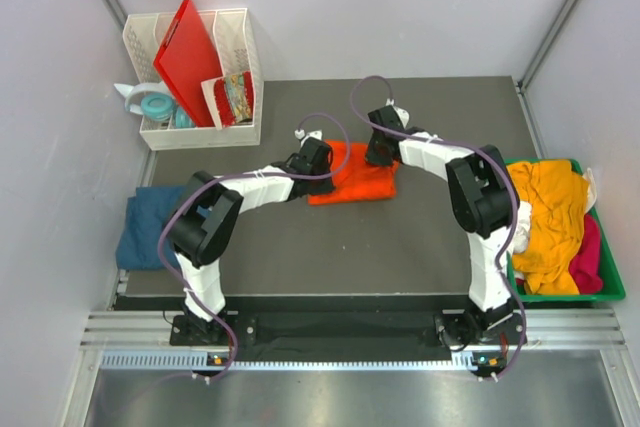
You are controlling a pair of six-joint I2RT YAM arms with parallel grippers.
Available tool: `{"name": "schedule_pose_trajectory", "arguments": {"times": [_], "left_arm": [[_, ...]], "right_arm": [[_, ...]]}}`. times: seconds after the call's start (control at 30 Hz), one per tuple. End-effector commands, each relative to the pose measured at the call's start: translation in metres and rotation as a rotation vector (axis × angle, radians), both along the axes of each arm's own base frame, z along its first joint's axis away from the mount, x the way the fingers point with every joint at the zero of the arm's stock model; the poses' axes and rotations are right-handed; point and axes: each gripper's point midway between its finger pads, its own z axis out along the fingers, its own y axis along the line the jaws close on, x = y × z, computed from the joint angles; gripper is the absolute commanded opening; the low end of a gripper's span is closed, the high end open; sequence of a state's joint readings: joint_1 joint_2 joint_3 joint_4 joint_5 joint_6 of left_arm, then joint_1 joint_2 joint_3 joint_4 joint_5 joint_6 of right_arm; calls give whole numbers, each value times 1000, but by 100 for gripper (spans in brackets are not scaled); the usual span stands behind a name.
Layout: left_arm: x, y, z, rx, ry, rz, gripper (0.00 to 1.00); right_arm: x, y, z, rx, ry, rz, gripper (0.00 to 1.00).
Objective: Fold and stack the t-shirts
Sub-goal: Smooth out wrinkles on the folded tshirt
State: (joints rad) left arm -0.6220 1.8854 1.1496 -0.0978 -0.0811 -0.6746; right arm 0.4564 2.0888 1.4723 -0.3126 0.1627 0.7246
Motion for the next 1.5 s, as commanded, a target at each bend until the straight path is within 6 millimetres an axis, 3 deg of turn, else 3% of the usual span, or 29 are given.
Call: {"name": "schedule_pose_trajectory", "arguments": {"times": [0.0,0.03,0.13,0.23,0.3,0.4,0.43,0.57,0.6,0.87,0.93,1.03,1.07,1.13,1.17,1.27,1.37,1.47], "left_arm": [[-9,16,25,46,-48,-11,17],[-6,15,33,41,-68,-10,17],[1,16,56,32,-124,-2,17],[4,16,69,21,-153,8,17],[3,16,73,16,-163,12,17],[2,17,75,8,-164,15,18],[1,18,74,9,-163,19,18],[2,24,66,27,-143,55,18],[3,26,65,32,-138,66,18],[5,28,54,46,-104,92,18],[5,27,56,43,-101,90,17],[2,30,62,42,-116,89,17],[3,31,65,41,-129,89,17],[3,38,76,53,-165,106,18],[3,41,79,60,-176,111,18],[6,49,93,81,-222,132,20],[8,56,98,95,-243,156,21],[7,59,96,101,-231,174,21]], "right_arm": [[-15,-29,1,-117,32,50,17],[-3,-25,31,-97,-38,47,19],[12,-21,90,-54,-163,32,23],[16,-13,126,-22,-227,53,27],[8,-9,132,-7,-215,77,27],[-10,-5,123,-3,-180,100,26],[-23,-7,105,-11,-139,106,26],[-56,-4,71,7,-79,129,23],[-70,-4,54,-6,-43,142,22],[-101,-7,-8,-63,110,186,19],[-101,-13,-6,-92,109,177,18],[-87,-21,33,-127,-10,161,21],[-80,-23,57,-135,-76,148,22],[-65,-16,101,-138,-174,160,25],[-51,-10,135,-128,-252,149,26],[-38,10,181,-91,-319,179,29],[-36,33,182,-55,-294,229,29],[-42,47,158,-50,-244,255,26]]}}
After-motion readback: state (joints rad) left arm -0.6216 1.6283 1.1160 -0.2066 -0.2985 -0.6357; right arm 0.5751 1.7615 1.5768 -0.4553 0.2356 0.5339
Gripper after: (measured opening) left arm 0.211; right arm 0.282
